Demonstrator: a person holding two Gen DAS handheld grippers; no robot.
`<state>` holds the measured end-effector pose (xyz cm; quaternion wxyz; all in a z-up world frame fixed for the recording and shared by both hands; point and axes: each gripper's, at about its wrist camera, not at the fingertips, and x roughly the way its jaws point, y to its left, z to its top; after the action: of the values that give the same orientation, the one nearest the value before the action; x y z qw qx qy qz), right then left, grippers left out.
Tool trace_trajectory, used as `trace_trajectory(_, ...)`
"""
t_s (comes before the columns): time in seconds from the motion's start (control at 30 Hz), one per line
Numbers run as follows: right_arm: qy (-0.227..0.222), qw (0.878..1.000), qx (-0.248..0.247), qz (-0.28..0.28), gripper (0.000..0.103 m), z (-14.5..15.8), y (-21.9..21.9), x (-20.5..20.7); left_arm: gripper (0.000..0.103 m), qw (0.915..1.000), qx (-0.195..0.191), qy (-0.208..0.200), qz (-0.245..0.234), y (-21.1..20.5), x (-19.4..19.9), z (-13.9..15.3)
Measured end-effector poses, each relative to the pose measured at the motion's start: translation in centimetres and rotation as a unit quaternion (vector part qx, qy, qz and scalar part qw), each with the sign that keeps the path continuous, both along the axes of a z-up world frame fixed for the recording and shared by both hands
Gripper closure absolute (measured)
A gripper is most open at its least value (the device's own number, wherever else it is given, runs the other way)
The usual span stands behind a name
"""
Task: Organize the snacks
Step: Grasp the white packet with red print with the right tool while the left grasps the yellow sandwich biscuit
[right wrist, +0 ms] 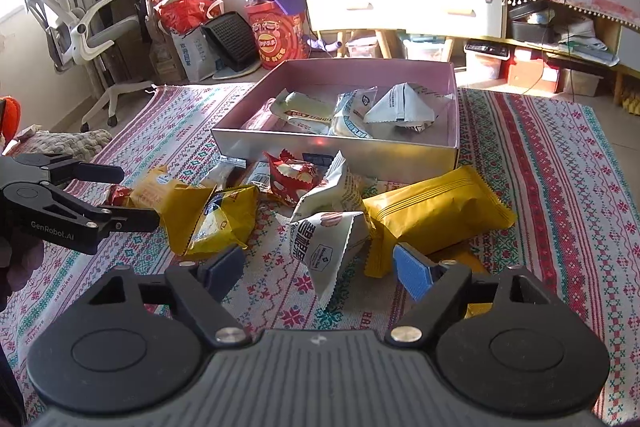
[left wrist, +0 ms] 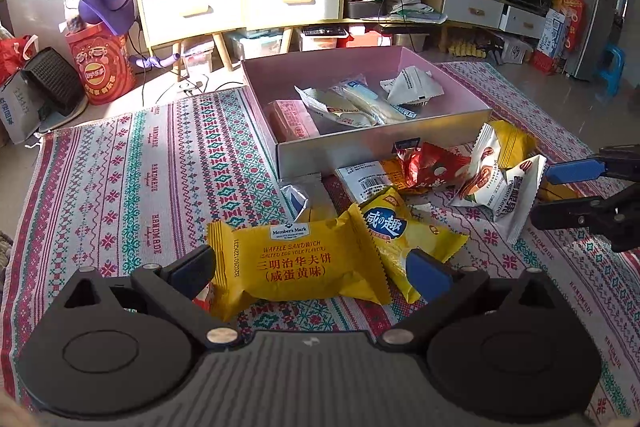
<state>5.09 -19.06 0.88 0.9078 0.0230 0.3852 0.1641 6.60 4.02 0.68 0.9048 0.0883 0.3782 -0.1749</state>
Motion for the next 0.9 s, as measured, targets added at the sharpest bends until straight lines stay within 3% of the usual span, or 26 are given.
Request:
trace_trajectory(0.17,0.012,1.000,0.009,-0.001,0.031,-0.1,0.9,0.9,0.000,0.9959,0.024,0.004,-0.087,-1.4,1.6,0.0)
trace_trajectory(0.37,0.030,0.999,0.008,-0.009,0.034,-0.8,1.3,1.6,0.000,0.9889,0.044,0.049,-0.133,-1.9,3.1,-1.7)
trace_trajectory(0.7,0.043,0.999,0.005,-0.024,0.039,-1.2,1.5,2.3,0.001,0.9740,0.070,0.088,-0.197,-2.1,0.6,-1.5)
trace_trajectory(0.9,0.044,0.999,0.003,-0.029,0.039,-1.1,1.9,2.5,0.002,0.9759,0.110,0.036,-0.185,-2.3,0.0,-0.8)
